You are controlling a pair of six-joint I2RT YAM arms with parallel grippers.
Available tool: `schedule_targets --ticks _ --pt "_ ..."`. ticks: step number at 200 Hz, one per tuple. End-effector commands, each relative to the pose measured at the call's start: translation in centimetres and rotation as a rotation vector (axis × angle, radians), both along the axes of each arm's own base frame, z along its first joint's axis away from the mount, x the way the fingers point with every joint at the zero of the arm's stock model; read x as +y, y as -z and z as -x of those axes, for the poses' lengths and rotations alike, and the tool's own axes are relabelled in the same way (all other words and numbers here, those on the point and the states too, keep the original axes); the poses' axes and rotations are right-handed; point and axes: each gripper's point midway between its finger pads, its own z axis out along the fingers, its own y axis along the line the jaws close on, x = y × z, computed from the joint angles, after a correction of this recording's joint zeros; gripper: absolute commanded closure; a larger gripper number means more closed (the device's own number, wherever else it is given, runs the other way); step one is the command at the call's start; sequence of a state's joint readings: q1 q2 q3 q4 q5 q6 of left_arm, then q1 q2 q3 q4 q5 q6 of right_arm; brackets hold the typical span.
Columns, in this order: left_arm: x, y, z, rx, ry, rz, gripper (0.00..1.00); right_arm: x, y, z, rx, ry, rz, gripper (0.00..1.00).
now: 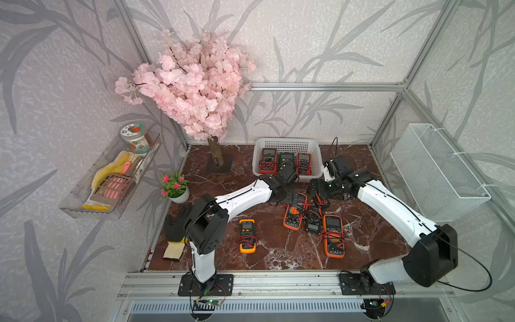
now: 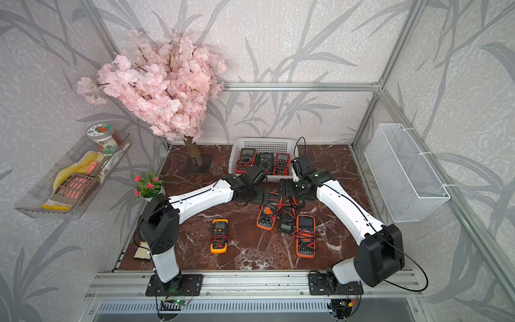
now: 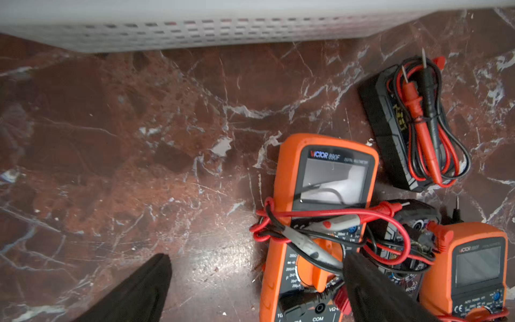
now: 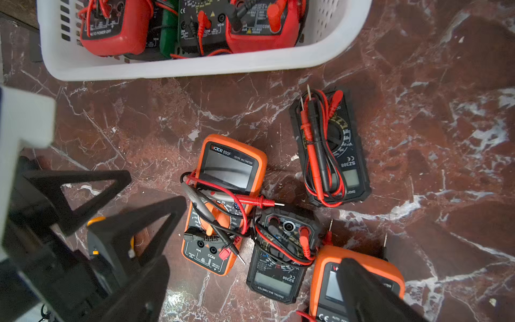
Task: Put the multimeter into the basket
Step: Pick up the multimeter from the center of the board.
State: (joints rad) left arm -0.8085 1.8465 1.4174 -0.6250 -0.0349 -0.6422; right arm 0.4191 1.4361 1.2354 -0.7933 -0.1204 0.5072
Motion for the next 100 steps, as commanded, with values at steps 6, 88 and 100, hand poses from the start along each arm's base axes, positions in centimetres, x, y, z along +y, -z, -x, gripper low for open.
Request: schedule_targets --ticks 6,88,100 --pt "-1.6 -0.9 1.6 -0.044 0.006 0.035 0.00 -1.0 0.2 1.0 0.029 0.026 0.010 0.01" --pt "-4.0 2.0 5.5 -0.035 0.053 0.005 0.00 -2.2 0.6 1.5 0.059 0.043 0.015 0.01" --pt "-4.0 2.5 5.7 -0.034 0.052 -0.013 0.00 -2.3 0.6 1.5 0.058 0.043 0.013 0.01"
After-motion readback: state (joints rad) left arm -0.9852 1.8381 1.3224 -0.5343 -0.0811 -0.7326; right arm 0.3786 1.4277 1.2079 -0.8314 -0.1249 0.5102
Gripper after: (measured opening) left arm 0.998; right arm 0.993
